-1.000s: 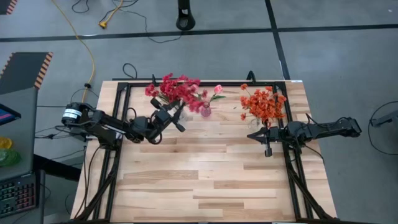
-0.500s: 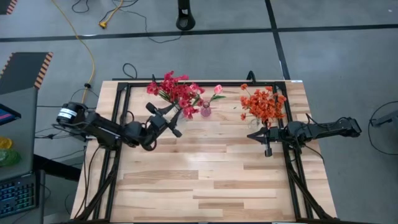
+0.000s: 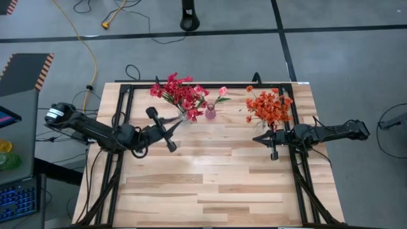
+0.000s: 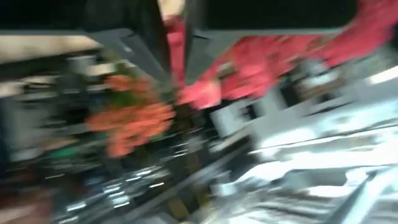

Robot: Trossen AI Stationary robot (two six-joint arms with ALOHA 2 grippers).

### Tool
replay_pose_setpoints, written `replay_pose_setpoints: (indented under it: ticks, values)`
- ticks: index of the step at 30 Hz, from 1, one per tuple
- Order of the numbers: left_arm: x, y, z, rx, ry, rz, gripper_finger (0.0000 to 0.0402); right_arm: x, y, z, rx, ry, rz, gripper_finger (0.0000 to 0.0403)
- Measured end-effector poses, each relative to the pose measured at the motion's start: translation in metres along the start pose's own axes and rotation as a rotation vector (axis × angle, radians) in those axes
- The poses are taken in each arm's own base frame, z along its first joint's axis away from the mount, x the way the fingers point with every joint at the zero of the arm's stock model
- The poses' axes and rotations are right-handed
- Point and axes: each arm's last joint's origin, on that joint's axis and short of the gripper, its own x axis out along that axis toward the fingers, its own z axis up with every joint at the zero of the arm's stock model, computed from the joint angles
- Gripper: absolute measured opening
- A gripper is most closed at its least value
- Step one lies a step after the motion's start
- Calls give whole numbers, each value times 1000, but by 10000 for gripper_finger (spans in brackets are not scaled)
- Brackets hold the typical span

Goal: Sort flowers into vase by color
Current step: Return to Home Position

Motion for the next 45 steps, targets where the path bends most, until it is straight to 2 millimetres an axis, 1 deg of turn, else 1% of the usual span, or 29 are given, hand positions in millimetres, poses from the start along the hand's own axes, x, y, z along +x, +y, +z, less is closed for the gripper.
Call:
replay_pose_setpoints:
  ticks: [2,3,9,12,14,19,21,27,31,36,41,45]
  values:
    - [0,9,0,-25,-26,-99,11,0,0,0,0,0,0,35]
    - [1,14,-1,-44,-26,-123,8,0,0,0,0,0,0,35]
    - [-5,41,-10,-143,78,-220,1,0,0,0,0,0,0,35]
    - [-14,48,-15,-198,47,-254,0,0,0,0,0,0,0,35]
    - [-24,51,-23,-230,26,-243,0,0,0,0,0,0,0,35]
    - [-55,54,-52,-327,-46,-199,0,0,0,0,0,0,0,35]
    - [-66,55,-60,-357,-95,-180,0,0,0,0,0,0,0,35]
    - [-91,56,-82,-382,-144,-147,0,0,0,0,0,0,0,35]
    - [-95,60,-81,-393,-136,-135,0,0,0,0,0,0,0,35]
    - [-101,62,-82,-356,-123,-141,0,0,0,0,0,0,0,35]
    - [-108,63,-88,-348,-45,-155,0,0,0,0,0,0,0,35]
    - [-114,65,-91,-367,-15,-160,0,0,0,0,0,0,0,35]
